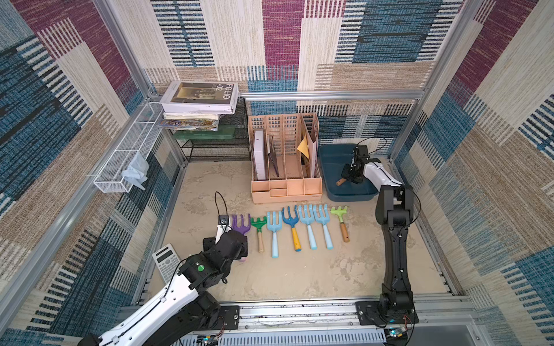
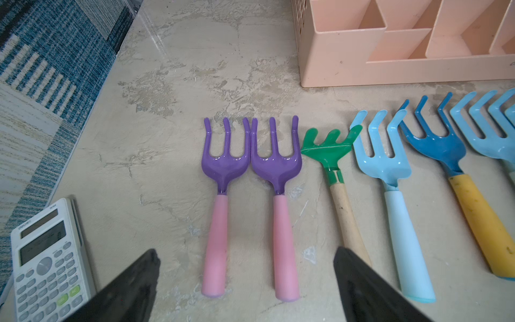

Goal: Take the hand rake out of the storage box
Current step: Adjust the rake in the storage box, then pick up the rake from the storage box.

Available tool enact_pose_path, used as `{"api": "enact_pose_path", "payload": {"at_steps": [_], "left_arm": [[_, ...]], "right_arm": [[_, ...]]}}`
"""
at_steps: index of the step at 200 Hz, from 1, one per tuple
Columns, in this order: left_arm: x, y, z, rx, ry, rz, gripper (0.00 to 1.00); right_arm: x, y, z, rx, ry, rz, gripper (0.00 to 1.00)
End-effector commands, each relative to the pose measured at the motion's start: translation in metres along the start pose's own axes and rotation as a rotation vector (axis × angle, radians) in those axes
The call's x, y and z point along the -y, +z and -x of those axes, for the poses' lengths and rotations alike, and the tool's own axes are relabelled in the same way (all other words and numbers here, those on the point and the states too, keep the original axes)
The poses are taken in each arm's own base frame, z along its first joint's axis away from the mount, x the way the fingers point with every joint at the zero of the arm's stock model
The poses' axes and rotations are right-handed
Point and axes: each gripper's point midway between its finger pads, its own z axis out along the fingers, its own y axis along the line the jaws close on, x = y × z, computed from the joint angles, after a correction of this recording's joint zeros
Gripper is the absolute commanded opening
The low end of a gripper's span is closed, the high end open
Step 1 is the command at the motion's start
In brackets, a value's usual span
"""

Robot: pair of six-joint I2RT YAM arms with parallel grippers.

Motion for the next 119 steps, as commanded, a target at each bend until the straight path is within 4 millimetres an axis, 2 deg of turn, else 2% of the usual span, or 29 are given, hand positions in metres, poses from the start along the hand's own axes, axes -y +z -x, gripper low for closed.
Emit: {"api": "enact_pose_path", "payload": {"at_steps": [1, 24, 54, 63, 81, 109, 119], "left_arm": [[0.0, 0.0, 0.003, 0.012, -0.013, 0.005, 0.99], [-0.001, 0.0, 0.003, 0.012, -0.012, 0.006, 0.99], [-0.001, 0.0, 0.003, 0.012, -0.014, 0.004, 0.99], [-0.001, 0.0, 0.003, 0.012, -0.013, 0.005, 0.99], [-0.001, 0.0, 0.003, 0.014, -0.015, 0.006, 0.99], [-0.001, 0.001, 0.003, 0.012, -0.014, 0.008, 0.99], [-0.001, 0.001, 0.003, 0.012, -0.014, 0.01, 0.99]], "right_arm": [[0.008, 0.0, -0.032, -0.115, -0.049, -0.012, 0.42], [0.008, -0.001, -0.025, -0.103, -0.103, -0.014, 0.39], [0.008, 0.013, -0.021, -0.119, -0.174, -0.028, 0.3], [0.009, 0.016, -0.02, -0.122, -0.191, -0.039, 0.33], [0.011, 0.019, -0.019, -0.121, -0.221, -0.079, 0.45], [0.005, 0.02, -0.02, -0.118, -0.255, -0.072, 0.47], [0.004, 0.021, -0.019, -0.113, -0.271, -0.074, 0.42]]}}
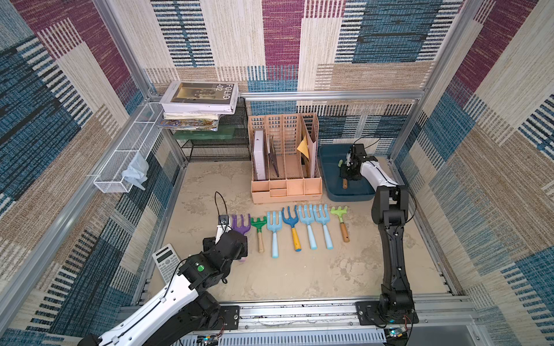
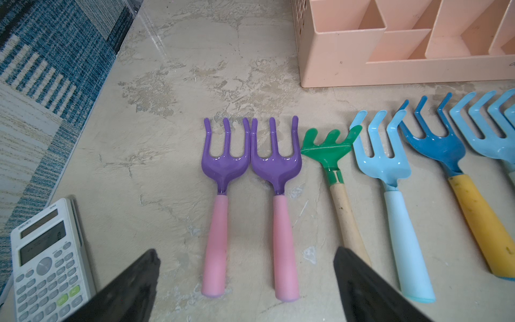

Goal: Take the hand rake out of the storage box
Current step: Pick up the rake from the storage box.

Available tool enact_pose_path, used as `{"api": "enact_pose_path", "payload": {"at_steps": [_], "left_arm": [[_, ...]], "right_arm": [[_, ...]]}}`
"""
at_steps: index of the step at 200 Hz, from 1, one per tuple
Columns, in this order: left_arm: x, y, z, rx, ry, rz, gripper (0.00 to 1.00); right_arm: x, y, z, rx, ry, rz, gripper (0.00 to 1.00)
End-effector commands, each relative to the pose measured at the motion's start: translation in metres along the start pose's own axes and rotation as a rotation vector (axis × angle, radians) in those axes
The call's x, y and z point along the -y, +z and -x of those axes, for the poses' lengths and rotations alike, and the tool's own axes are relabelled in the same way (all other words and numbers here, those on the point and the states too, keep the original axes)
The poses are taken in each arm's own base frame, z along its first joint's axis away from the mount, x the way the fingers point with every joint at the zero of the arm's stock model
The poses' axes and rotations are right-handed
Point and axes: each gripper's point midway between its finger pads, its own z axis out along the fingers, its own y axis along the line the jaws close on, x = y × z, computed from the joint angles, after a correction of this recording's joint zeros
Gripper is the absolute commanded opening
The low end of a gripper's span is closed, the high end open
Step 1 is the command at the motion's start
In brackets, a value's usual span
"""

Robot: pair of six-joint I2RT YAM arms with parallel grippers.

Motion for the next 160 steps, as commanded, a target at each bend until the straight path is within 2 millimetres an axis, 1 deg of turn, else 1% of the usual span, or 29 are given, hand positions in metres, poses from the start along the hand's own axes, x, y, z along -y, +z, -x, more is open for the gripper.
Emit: {"api": "enact_pose_path", "payload": {"at_steps": [1, 22, 31, 41, 54, 69, 99, 114, 129, 140, 160], "left_arm": [[-0.001, 0.0, 0.004, 0.013, -0.015, 0.009, 0.99], [-0.001, 0.001, 0.003, 0.01, -0.016, 0.01, 0.99], [0.0, 0.001, 0.003, 0.01, -0.015, 0.009, 0.99], [0.0, 0.001, 0.003, 0.011, -0.016, 0.008, 0.99], [0.0, 0.001, 0.003, 0.01, -0.017, 0.006, 0.99], [0.0, 0.002, 0.003, 0.01, -0.016, 0.006, 0.99], [0.0, 0.001, 0.003, 0.011, -0.018, 0.006, 0.99], [0.0, 0.001, 0.002, 0.01, -0.016, 0.007, 0.99], [0.0, 0.001, 0.003, 0.012, -0.019, 0.007, 0.99], [0.0, 0.002, 0.003, 0.011, -0.017, 0.008, 0.99], [0.0, 0.001, 0.003, 0.011, -0.021, 0.006, 0.99]], "right_arm": [[0.004, 0.009, -0.036, -0.132, -0.043, -0.028, 0.42], [0.007, 0.007, -0.035, -0.129, -0.072, -0.071, 0.28], [0.009, 0.007, -0.034, -0.128, -0.073, -0.085, 0.26], [0.011, 0.005, -0.032, -0.122, -0.075, -0.093, 0.18], [0.013, 0.002, -0.028, -0.112, -0.083, -0.107, 0.16], [0.012, -0.001, -0.024, -0.098, -0.098, -0.109, 0.11], [0.012, -0.011, -0.015, -0.075, -0.12, -0.143, 0.07], [0.01, -0.019, -0.01, -0.062, -0.105, -0.127, 0.06], [0.006, -0.031, -0.001, -0.035, -0.093, -0.114, 0.04], [0.005, -0.041, 0.005, -0.017, -0.086, -0.111, 0.0], [0.002, -0.054, 0.01, 0.011, -0.079, -0.096, 0.0]]}}
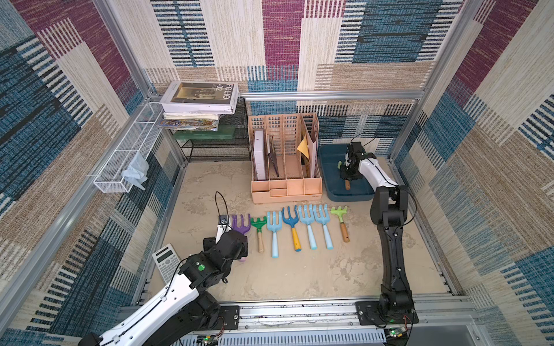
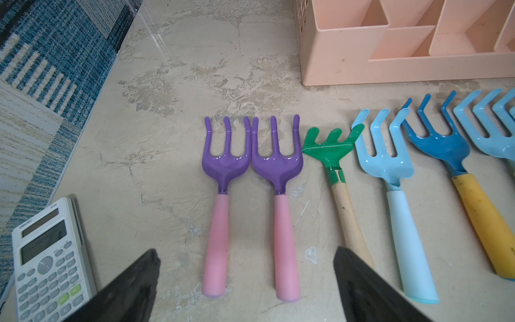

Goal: Take the hand rake out of the storage box
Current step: Pick up the rake from the storage box, then place the rake at the center of the board.

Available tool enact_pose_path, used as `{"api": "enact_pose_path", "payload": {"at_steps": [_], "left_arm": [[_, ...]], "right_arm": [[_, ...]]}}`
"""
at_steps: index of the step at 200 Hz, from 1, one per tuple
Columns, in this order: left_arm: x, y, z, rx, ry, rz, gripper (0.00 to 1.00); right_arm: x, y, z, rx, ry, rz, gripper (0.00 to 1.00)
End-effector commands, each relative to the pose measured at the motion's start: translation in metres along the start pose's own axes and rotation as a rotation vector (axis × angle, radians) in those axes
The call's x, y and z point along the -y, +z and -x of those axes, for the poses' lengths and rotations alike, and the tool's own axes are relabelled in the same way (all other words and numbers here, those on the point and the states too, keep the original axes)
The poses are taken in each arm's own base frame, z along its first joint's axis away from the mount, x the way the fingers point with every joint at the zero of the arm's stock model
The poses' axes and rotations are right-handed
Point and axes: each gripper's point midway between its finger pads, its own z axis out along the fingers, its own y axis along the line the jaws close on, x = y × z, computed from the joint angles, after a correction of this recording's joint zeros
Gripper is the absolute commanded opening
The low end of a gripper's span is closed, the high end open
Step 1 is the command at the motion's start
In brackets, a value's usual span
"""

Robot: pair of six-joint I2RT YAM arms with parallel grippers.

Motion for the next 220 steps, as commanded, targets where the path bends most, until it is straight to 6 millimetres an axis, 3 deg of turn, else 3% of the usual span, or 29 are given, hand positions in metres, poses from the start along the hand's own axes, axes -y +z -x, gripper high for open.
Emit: {"api": "enact_pose_path", "payload": {"at_steps": [1, 55, 72, 101, 121, 132, 157, 181, 198, 220], "left_arm": [[0.0, 0.0, 0.004, 0.016, -0.022, 0.002, 0.99], [0.0, 0.0, 0.003, 0.018, -0.024, -0.004, 0.99], [-0.001, -0.001, 0.002, 0.017, -0.023, -0.001, 0.99], [-0.003, -0.003, 0.003, 0.027, -0.033, 0.0, 0.99], [-0.004, -0.004, 0.003, 0.032, -0.037, -0.003, 0.99], [-0.004, -0.004, 0.003, 0.034, -0.038, -0.007, 0.99], [-0.003, -0.004, 0.003, 0.036, -0.038, -0.017, 0.99], [0.001, -0.004, 0.003, 0.031, -0.036, -0.036, 0.99], [0.003, -0.004, 0.003, 0.031, -0.038, -0.045, 0.99], [0.004, -0.005, 0.003, 0.03, -0.041, -0.055, 0.99]], "right_arm": [[0.0, -0.02, 0.008, 0.031, 0.019, 0.009, 0.0], [0.006, -0.028, -0.001, 0.018, 0.036, 0.025, 0.0], [0.002, -0.047, 0.0, 0.058, 0.039, 0.046, 0.0], [-0.005, -0.109, -0.011, 0.134, 0.021, 0.076, 0.0], [-0.007, -0.145, -0.048, 0.151, -0.002, 0.064, 0.0], [-0.01, -0.156, -0.083, 0.128, -0.021, 0.05, 0.0], [0.0, -0.171, -0.163, 0.043, 0.044, -0.014, 0.0], [0.001, -0.183, -0.22, -0.005, 0.024, -0.051, 0.0], [0.001, -0.181, -0.247, -0.033, 0.007, -0.04, 0.0], [0.001, -0.169, -0.26, -0.074, 0.009, -0.027, 0.0]]}}
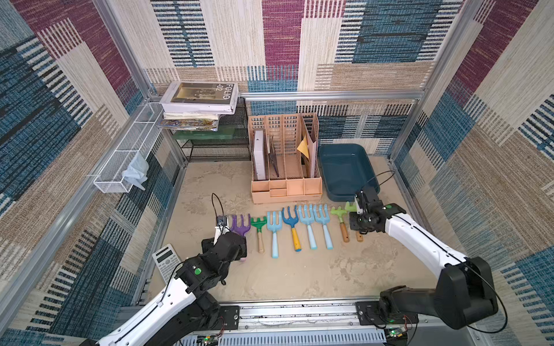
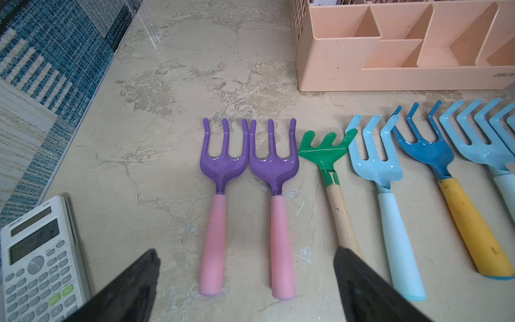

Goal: Take the hand rake out of the storage box
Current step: Place the rake at the center of the board.

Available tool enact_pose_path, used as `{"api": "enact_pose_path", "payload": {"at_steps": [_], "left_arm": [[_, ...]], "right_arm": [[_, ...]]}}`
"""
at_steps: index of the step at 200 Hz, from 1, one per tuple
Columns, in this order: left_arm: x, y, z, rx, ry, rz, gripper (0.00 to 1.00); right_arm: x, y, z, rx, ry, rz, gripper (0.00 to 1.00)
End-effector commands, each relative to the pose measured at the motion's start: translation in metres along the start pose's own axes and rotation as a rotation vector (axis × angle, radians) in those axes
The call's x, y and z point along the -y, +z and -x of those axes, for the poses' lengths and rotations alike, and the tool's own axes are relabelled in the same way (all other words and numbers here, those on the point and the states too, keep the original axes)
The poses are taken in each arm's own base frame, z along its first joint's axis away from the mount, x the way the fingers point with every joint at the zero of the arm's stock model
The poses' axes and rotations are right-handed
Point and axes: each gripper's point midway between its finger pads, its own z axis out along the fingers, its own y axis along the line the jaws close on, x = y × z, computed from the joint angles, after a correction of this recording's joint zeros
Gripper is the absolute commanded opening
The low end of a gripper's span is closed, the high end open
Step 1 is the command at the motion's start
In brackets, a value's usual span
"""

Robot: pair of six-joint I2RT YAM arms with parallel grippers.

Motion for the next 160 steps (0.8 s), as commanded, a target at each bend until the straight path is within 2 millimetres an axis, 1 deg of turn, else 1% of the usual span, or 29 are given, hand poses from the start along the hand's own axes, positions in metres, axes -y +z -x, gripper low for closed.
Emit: {"api": "enact_pose_path", "payload": {"at_steps": [1, 8, 20, 43, 74, 92, 104, 123, 142, 146, 160], "left_arm": [[0.004, 0.0, 0.002, 0.008, -0.007, -0.026, 0.99], [0.004, -0.001, 0.002, 0.011, -0.01, -0.027, 0.99], [0.003, -0.002, 0.002, 0.014, -0.014, -0.03, 0.99], [0.002, -0.004, 0.002, 0.029, -0.024, -0.039, 0.99], [0.0, -0.005, 0.002, 0.035, -0.028, -0.037, 0.99], [0.001, -0.004, 0.002, 0.033, -0.025, -0.036, 0.99], [0.001, -0.003, 0.001, 0.028, -0.022, -0.03, 0.99], [0.001, -0.003, 0.001, 0.023, -0.02, -0.029, 0.99], [0.001, -0.003, 0.001, 0.021, -0.018, -0.029, 0.99], [0.001, -0.003, 0.002, 0.023, -0.021, -0.028, 0.99], [0.0, -0.004, 0.002, 0.028, -0.024, -0.028, 0.99]], "right_arm": [[0.001, 0.009, -0.007, -0.018, 0.029, -0.004, 0.0], [-0.001, 0.014, -0.01, -0.041, 0.018, -0.009, 0.0], [0.002, 0.02, -0.01, -0.059, 0.018, -0.039, 0.0], [-0.003, 0.032, -0.011, -0.079, 0.001, -0.021, 0.0], [0.016, 0.046, -0.013, -0.114, 0.025, -0.087, 0.0], [0.019, 0.053, -0.012, -0.118, 0.032, -0.064, 0.0], [0.025, 0.058, -0.009, -0.124, 0.045, -0.067, 0.0], [0.029, 0.07, -0.002, -0.132, 0.064, -0.039, 0.01], [0.031, 0.083, 0.0, -0.162, 0.048, -0.057, 0.01], [0.031, 0.086, -0.001, -0.169, 0.043, -0.062, 0.02], [0.034, 0.092, -0.004, -0.198, 0.034, -0.088, 0.1]]}}
